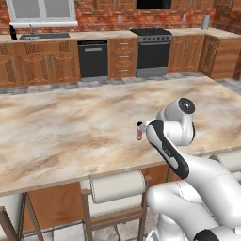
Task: Place the large bottle from the dining counter next to the other large bottle outside the sink, and place the small bottle from the dining counter next to the other small bottle inside the sink.
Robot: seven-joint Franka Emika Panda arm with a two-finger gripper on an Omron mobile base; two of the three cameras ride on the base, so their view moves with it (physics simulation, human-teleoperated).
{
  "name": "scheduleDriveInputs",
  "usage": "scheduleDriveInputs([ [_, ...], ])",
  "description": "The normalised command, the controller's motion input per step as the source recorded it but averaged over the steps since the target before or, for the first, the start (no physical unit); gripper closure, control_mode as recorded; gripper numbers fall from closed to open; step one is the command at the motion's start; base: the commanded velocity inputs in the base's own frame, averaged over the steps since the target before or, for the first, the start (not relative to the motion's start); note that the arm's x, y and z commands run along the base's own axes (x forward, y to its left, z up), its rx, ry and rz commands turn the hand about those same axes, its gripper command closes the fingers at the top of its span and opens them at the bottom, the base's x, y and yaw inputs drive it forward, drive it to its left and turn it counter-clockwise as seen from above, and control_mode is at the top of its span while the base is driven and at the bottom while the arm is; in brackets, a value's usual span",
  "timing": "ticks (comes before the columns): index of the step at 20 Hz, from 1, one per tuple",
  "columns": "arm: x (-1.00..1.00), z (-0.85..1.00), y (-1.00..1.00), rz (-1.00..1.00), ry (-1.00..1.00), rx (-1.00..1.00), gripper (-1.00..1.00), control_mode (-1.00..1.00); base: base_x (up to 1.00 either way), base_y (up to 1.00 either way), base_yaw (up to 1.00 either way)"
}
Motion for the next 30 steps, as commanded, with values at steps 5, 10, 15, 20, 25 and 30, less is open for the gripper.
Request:
scheduleDriveInputs([
  [5, 0.00, 0.00, 0.00, 0.00, 0.00, 0.00, -1.00, 1.00, 0.27, 0.00, 0.00],
  [10, 0.00, 0.00, 0.00, 0.00, 0.00, 0.00, -1.00, 1.00, 0.33, 0.00, 0.00],
  [15, 0.00, 0.00, 0.00, 0.00, 0.00, 0.00, -1.00, 1.00, 0.20, 0.00, 0.00],
  [20, 0.00, 0.00, 0.00, 0.00, 0.00, 0.00, -1.00, 1.00, 0.12, 0.00, 0.00],
  [25, 0.00, 0.00, 0.00, 0.00, 0.00, 0.00, -1.00, 1.00, 0.09, 0.00, 0.00],
  [30, 0.01, -0.08, 0.00, 0.00, 0.00, 0.00, -1.00, -1.00, 0.04, 0.00, 0.00],
])
